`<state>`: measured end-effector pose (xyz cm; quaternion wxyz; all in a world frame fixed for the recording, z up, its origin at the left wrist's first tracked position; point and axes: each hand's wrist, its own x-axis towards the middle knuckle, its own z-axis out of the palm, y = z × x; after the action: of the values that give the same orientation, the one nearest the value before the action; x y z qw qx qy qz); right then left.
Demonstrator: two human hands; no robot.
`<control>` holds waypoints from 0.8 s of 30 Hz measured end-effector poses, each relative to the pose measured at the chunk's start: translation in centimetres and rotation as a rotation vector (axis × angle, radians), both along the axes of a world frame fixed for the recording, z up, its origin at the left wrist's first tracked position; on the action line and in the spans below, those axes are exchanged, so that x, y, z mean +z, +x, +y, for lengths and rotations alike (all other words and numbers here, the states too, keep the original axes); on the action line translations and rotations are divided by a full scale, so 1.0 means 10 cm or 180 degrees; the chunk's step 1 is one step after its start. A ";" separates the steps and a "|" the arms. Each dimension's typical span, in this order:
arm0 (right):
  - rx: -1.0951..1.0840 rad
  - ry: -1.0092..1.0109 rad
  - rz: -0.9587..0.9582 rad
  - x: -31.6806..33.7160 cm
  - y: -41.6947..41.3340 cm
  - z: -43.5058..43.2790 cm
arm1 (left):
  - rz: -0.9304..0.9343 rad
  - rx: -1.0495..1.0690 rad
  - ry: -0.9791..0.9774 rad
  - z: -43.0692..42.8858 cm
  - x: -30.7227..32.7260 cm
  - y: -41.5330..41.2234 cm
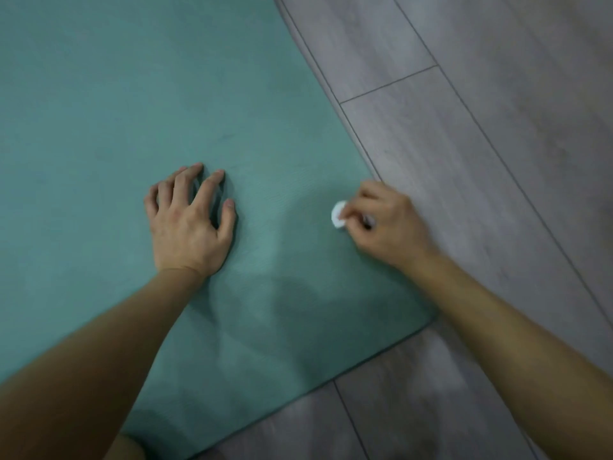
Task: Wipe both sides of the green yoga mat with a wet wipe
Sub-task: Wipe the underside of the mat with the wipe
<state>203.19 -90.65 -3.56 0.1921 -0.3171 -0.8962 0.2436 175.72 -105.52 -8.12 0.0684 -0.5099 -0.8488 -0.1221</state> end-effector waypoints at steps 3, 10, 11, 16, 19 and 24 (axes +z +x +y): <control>-0.0415 0.0250 0.0017 -0.05 -0.46 0.68 | -0.0019 0.0010 -0.0015 0.00 0.01 0.00; -0.0780 -0.0008 0.0152 -0.05 0.27 -0.14 | -0.0070 0.0014 0.0001 0.00 -0.02 -0.02; -0.0775 -0.0046 0.0170 -0.04 0.37 -0.25 | -0.0065 0.0019 0.0010 -0.01 -0.02 -0.02; -0.0717 0.0325 0.0089 -0.09 -0.31 0.59 | -0.0054 0.0033 -0.0001 -0.01 0.01 -0.01; -0.0686 0.0396 -0.0266 -0.04 -0.74 0.76 | -0.0059 0.0037 -0.0011 0.00 0.03 -0.01; 0.1694 0.0221 0.0021 0.00 -0.57 -0.67 | -0.0032 0.0039 0.0034 -0.01 -0.01 -0.01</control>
<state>197.49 -97.36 -3.57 0.1350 -0.0627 -0.9552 0.2556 175.58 -105.65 -8.20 0.0676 -0.5037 -0.8516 -0.1287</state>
